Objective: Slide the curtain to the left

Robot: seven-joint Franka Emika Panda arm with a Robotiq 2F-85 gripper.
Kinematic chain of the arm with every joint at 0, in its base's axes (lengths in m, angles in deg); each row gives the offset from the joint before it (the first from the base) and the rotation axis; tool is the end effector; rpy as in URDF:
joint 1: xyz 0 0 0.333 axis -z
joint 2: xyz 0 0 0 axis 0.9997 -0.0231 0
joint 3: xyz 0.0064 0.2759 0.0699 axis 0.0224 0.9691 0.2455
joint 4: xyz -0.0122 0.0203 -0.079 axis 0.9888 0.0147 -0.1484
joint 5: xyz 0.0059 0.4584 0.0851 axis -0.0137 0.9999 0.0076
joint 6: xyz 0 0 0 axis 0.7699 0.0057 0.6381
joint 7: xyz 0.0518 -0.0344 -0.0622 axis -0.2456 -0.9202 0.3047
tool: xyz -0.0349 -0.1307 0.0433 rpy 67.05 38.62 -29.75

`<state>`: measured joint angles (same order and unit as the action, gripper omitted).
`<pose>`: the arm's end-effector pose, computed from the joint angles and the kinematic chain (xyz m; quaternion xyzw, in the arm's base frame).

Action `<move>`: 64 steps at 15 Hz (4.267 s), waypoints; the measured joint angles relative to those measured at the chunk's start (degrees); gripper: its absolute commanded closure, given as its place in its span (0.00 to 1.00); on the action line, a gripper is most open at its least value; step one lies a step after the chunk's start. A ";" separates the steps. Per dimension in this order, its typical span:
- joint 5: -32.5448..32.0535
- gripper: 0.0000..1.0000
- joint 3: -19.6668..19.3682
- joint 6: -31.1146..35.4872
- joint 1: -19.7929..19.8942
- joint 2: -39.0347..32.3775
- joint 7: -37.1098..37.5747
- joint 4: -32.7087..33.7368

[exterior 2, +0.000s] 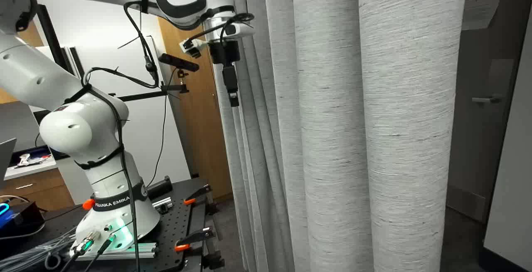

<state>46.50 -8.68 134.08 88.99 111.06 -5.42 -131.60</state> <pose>0.4498 -0.0045 0.3895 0.9998 -0.0105 -0.0003 0.0145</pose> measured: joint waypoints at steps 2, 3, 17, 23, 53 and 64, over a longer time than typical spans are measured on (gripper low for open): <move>0.00 0.00 0.00 0.00 0.00 -0.02 0.00 -0.06; 0.00 0.00 0.00 0.00 0.00 -0.02 0.00 -0.06; 0.00 0.00 0.00 0.00 0.00 -0.02 0.00 -0.06; 0.00 0.00 0.00 0.00 0.00 -0.02 0.00 -0.06; -8.88 0.00 -3.10 1.17 13.51 4.13 14.22 0.86; -16.22 0.00 -5.05 11.07 17.30 4.64 14.60 10.68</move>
<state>30.28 -13.72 145.15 106.30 115.70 9.18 -120.92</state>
